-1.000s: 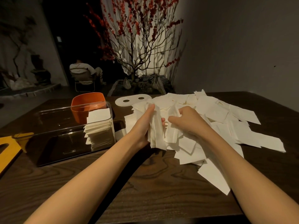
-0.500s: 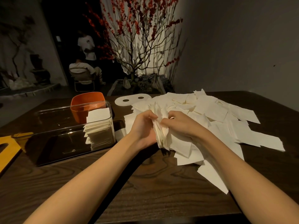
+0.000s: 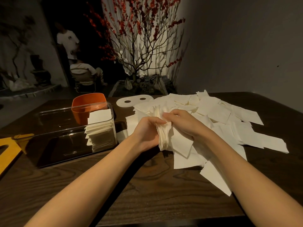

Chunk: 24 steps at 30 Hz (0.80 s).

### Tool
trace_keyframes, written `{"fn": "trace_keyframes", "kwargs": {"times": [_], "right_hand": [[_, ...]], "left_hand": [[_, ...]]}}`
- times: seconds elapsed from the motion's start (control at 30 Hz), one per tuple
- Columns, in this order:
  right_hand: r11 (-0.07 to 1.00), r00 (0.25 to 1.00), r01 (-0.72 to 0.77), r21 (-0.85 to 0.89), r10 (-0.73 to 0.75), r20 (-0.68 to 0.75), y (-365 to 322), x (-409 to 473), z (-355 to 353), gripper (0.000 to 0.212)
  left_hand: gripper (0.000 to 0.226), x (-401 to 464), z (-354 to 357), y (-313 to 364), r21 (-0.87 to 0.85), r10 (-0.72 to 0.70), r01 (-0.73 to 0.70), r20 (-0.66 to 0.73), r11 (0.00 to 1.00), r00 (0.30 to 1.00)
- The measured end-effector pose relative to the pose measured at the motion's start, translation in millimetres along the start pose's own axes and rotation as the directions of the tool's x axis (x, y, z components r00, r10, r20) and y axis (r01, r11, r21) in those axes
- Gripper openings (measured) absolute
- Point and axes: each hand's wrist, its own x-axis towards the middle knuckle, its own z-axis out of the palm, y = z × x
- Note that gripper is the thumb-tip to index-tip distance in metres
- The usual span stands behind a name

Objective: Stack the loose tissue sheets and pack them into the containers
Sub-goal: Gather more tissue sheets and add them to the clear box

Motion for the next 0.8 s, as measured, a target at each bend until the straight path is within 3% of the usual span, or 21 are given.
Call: {"fn": "trace_keyframes", "kwargs": {"times": [0.13, 0.4, 0.5, 0.63, 0.8], "right_hand": [[1.000, 0.998, -0.014, 0.014, 0.013, 0.057, -0.2, -3.1, 0.2, 0.047], [1.000, 0.998, -0.029, -0.008, 0.029, 0.057, 2.0, 1.8, -1.5, 0.008], [0.999, 0.997, -0.044, -0.004, 0.044, 0.064, 2.1, 2.9, -1.6, 0.007], [0.998, 0.996, -0.056, 0.032, 0.053, 0.073, 2.3, 3.7, -1.0, 0.017], [0.997, 0.996, -0.058, 0.060, 0.054, 0.074, 1.2, 2.0, -1.4, 0.009]], "left_hand": [[0.035, -2.1, 2.0, -0.2, 0.089, -0.019, 0.018, 0.012, 0.996, 1.000], [0.038, 1.3, -4.1, -0.6, -0.033, -0.009, 0.008, -0.032, 0.999, 0.999], [0.045, 3.1, -6.8, -0.9, -0.060, -0.003, 0.002, -0.016, 0.998, 1.000], [0.032, 1.9, -4.7, -0.5, -0.098, 0.014, -0.016, -0.014, 0.995, 1.000], [0.036, 1.2, -5.3, 0.0, -0.071, 0.001, 0.001, 0.023, 0.997, 1.000]]}}
